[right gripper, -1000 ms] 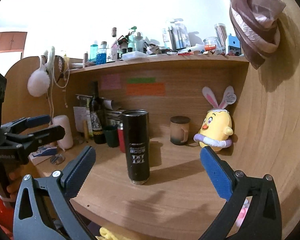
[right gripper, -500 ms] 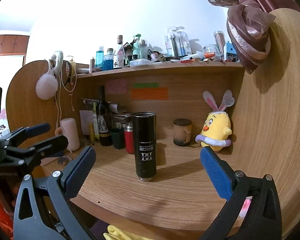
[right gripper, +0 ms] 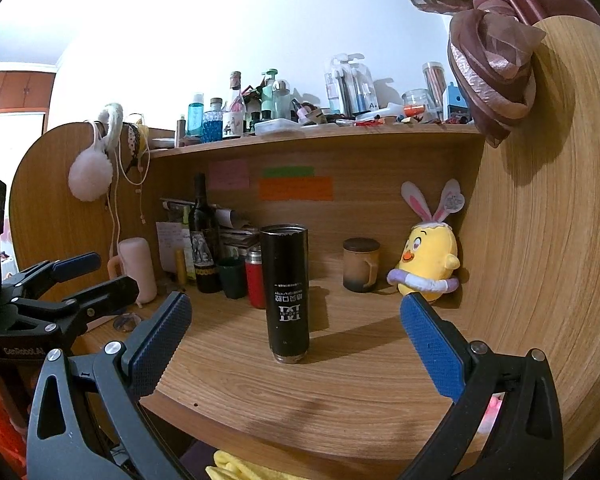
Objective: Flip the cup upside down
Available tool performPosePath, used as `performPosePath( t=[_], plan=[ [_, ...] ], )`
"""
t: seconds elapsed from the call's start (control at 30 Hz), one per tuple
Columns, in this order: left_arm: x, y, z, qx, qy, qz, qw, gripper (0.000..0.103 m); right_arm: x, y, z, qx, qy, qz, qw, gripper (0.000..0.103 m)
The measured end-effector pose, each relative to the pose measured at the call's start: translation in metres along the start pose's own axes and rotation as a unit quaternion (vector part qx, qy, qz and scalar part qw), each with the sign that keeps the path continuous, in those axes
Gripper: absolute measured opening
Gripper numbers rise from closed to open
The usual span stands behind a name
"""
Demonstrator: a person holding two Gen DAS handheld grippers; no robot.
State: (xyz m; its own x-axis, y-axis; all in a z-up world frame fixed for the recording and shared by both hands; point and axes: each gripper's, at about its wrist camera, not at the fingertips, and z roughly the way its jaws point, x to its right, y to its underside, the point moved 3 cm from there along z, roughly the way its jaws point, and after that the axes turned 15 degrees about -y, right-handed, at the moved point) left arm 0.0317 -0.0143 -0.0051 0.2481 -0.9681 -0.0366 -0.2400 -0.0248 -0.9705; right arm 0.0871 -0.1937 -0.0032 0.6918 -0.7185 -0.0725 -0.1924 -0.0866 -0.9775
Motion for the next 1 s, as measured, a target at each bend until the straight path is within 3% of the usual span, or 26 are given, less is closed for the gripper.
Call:
performPosePath(
  t=[1.0],
  plan=[
    [-0.0001,0.0042,0.0045,-0.007,0.007,0.002,0.9999,0.103,0.0003,0.0005,0.0002,-0.001,-0.003,0.0,1.0,0.103]
  ],
)
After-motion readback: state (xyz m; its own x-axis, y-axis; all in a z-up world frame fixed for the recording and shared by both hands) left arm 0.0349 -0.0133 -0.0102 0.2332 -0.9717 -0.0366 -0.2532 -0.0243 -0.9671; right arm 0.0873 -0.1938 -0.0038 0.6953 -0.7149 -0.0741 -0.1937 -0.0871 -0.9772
